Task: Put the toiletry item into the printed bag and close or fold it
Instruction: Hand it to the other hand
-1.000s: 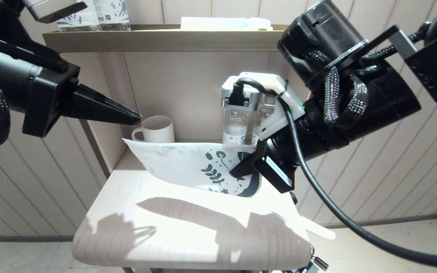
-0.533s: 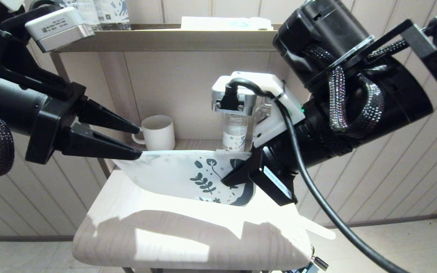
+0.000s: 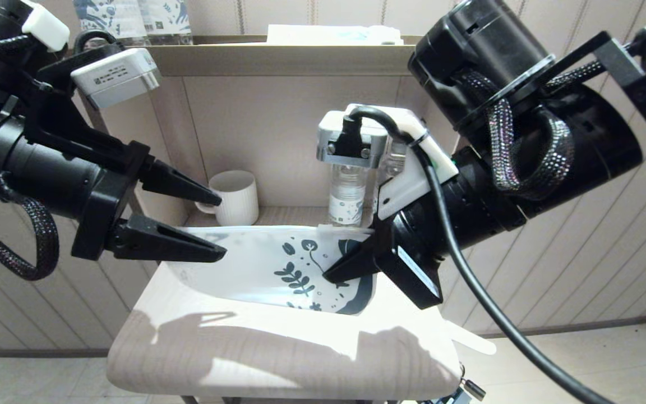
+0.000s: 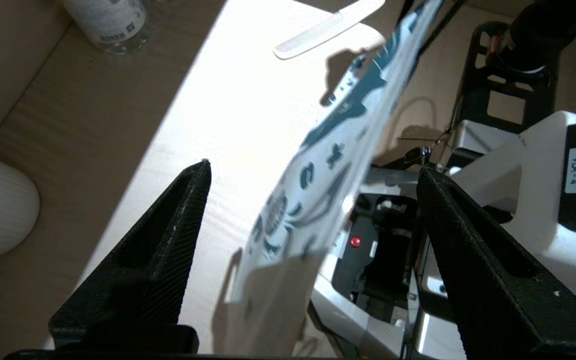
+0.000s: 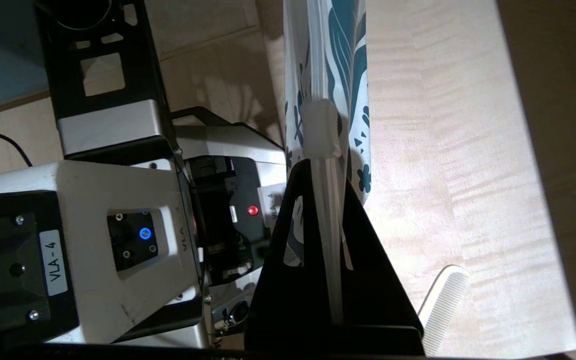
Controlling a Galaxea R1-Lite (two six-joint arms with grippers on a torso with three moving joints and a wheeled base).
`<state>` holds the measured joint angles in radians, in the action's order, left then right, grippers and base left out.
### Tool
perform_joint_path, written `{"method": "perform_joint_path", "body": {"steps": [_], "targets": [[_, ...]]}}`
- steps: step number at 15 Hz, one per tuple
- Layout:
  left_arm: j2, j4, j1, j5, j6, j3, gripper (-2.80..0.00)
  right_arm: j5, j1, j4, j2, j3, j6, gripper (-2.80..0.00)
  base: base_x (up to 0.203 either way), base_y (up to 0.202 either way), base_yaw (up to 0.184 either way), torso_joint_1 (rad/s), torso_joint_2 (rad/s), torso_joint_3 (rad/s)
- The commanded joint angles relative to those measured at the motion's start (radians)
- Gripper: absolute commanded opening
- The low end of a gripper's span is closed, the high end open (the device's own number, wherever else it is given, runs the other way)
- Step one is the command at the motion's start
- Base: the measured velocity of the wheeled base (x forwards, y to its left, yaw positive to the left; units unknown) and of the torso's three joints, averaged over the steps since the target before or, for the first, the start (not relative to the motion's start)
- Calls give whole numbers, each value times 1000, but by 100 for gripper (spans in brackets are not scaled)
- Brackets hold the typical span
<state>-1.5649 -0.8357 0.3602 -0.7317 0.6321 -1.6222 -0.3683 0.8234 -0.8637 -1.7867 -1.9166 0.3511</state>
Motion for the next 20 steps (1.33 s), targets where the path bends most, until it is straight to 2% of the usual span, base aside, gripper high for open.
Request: {"method": "perform_joint_path", "body": {"steps": [1,5,8,9,10,20], "targets": [[-10,18,-6,-15,4,33,0,-14,-1,-4,4,4,2,-280,0,0,0,0,0,0],[-14,28,-24,-24,21,78,0,-15,2,2,4,24,2,-280,0,0,0,0,0,0],[-14,27,-40,-55,26,78,0,-15,7,3,1,22,2,-280,0,0,0,0,0,0],[-14,29,-40,-55,26,82,-75,-15,11,3,3,22,2,-280,0,0,0,0,0,0],[-12,27,-41,-55,26,84,-280,-15,11,3,3,21,2,-280,0,0,0,0,0,0],[-4,27,-41,-55,28,109,-280,-44,11,14,-2,5,-4,-280,0,0,0,0,0,0]]}}
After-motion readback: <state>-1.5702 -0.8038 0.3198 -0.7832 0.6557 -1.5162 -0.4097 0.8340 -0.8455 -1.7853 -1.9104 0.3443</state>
